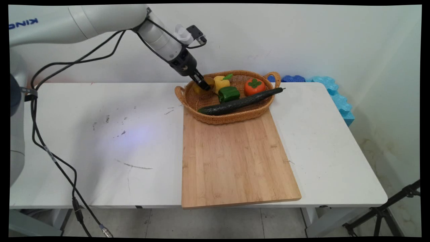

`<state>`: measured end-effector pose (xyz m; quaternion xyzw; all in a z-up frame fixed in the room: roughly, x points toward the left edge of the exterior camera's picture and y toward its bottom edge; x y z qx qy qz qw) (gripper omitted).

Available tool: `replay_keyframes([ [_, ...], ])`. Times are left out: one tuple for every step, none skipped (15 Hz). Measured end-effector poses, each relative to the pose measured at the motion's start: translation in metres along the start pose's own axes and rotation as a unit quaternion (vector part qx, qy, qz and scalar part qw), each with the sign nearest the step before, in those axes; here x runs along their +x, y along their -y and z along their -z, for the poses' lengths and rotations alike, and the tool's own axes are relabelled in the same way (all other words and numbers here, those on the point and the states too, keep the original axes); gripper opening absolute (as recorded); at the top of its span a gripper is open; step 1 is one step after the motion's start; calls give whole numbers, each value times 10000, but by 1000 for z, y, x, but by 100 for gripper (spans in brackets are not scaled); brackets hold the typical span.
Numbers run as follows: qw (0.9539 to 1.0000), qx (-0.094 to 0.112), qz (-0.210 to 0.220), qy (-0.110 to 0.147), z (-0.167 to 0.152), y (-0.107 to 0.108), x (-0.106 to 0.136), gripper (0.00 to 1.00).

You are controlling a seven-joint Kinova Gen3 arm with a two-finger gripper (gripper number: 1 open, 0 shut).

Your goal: Place the picked object in the vegetable basket

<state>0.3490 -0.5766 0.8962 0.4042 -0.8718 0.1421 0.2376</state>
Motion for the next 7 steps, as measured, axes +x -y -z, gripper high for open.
replay_keyframes([
  [10000,-2,5,0,-3,1,-1,0],
  [10000,-4,11,-3,-7,2,-1,0],
  [10000,-8,15,-13,-9,3,-1,0],
  [10000,-15,14,-20,-11,4,-2,100],
  [10000,-29,11,-29,-12,4,-2,100],
  [10000,-49,1,-42,-12,3,-2,100],
  [9999,-75,-12,-65,-11,2,-1,100],
])
